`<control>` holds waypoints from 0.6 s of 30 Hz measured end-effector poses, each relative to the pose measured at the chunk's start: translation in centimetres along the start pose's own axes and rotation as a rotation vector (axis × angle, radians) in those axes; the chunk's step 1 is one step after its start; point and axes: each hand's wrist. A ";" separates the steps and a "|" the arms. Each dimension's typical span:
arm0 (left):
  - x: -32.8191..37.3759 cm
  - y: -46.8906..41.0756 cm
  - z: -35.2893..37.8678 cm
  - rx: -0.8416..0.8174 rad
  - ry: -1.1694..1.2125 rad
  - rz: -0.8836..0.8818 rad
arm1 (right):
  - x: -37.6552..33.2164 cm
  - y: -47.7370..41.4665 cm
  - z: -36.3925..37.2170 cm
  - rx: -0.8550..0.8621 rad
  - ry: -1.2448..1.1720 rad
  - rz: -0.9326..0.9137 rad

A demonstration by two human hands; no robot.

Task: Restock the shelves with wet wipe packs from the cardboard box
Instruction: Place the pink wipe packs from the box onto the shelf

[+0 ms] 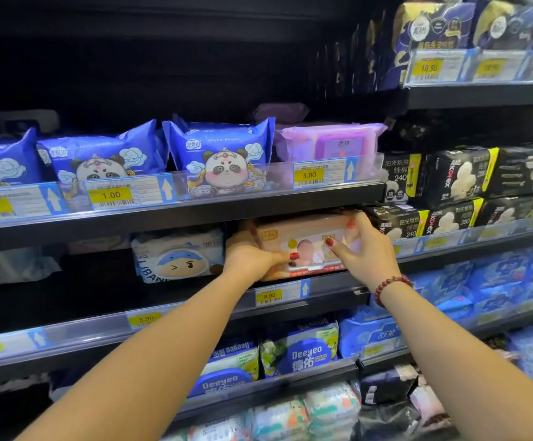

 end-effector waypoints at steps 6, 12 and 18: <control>-1.2 0.4 1.0 0.025 -0.035 0.056 | 0.7 0.4 -0.1 -0.030 0.015 -0.044; -1.9 0.7 0.7 -0.022 -0.120 0.088 | 1.5 1.0 -0.4 -0.151 0.036 0.046; -2.4 1.2 -0.6 -0.081 -0.009 0.120 | 1.1 1.3 -0.4 -0.152 0.037 0.065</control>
Point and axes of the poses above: each hand's wrist, its own y-axis away from the middle knuckle, its own z-axis out of the palm, x = y × z, and after that the axes turned 4 degrees about -x, right-handed
